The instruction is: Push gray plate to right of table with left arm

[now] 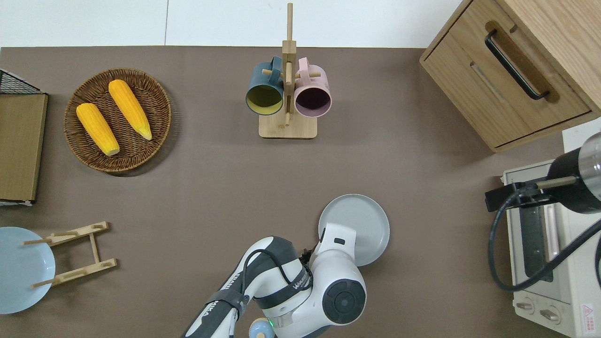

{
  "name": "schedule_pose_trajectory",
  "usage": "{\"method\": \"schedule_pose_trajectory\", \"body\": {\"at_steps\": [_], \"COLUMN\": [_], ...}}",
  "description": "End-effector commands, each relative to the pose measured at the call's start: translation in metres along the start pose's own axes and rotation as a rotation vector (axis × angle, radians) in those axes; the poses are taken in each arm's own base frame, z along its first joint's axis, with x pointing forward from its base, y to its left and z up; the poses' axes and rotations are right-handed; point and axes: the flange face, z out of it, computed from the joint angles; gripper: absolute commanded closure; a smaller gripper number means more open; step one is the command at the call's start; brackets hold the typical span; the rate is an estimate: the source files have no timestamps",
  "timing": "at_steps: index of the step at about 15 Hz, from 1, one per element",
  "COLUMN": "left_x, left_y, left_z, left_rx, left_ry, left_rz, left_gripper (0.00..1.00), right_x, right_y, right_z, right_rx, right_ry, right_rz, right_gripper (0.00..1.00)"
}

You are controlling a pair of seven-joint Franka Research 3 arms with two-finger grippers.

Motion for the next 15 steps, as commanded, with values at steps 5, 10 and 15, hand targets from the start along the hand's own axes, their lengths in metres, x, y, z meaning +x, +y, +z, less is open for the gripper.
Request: {"method": "schedule_pose_trajectory", "body": {"at_steps": [5,10,15], "left_x": [0.099,0.185,0.275], "left_y": [-0.035,-0.097,-0.183], "left_z": [-0.065,-0.099,-0.125], "left_rx": [0.053,0.108,0.1], "left_ry": [-0.071,-0.147,-0.217], "left_rz": [0.213,0.362,0.453], "left_gripper": [0.0,0.0,0.0], "right_x": [-0.003,-0.003,-0.003], "right_y": [0.001,0.001,0.001], "right_z": [-0.004,-0.004,-0.004], "right_rx": [0.004,0.004,0.004], "right_ry": [-0.004,-0.004,-0.004], "right_rz": [0.015,0.013,0.015], "right_gripper": [0.017,0.017,0.017]}}
